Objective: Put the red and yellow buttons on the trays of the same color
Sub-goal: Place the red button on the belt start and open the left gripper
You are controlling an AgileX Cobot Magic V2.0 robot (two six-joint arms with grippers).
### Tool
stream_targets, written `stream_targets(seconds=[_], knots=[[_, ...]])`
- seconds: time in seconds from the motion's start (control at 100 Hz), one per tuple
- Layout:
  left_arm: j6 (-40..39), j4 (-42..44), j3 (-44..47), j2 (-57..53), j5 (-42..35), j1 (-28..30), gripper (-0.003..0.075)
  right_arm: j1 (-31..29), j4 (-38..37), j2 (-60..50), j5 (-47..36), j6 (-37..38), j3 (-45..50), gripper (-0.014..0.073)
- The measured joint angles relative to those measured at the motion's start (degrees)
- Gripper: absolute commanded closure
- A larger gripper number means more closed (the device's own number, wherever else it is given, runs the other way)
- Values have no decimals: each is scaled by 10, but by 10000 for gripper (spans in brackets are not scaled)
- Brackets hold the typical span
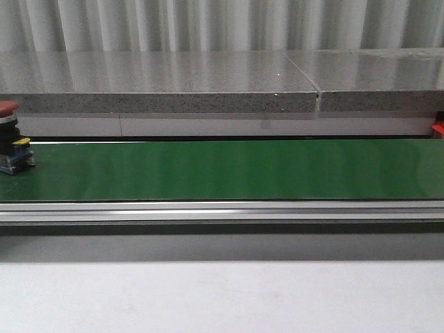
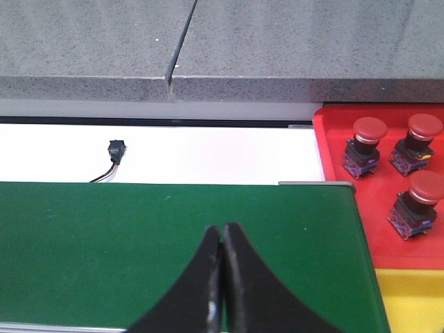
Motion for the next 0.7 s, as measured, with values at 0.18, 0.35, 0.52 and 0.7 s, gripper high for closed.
stream_targets(seconds=[0.18,0.35,0.52,0.7], knots=[[1,4,-17,30,7,0,136,0,0,0,0,0,0,661],[1,6,-17,37,8,0,408,0,0,0,0,0,0,661],[2,6,-18,34,11,0,679,0,0,0,0,0,0,661],[2,7,-18,-3,30,0,741,0,0,0,0,0,0,661]])
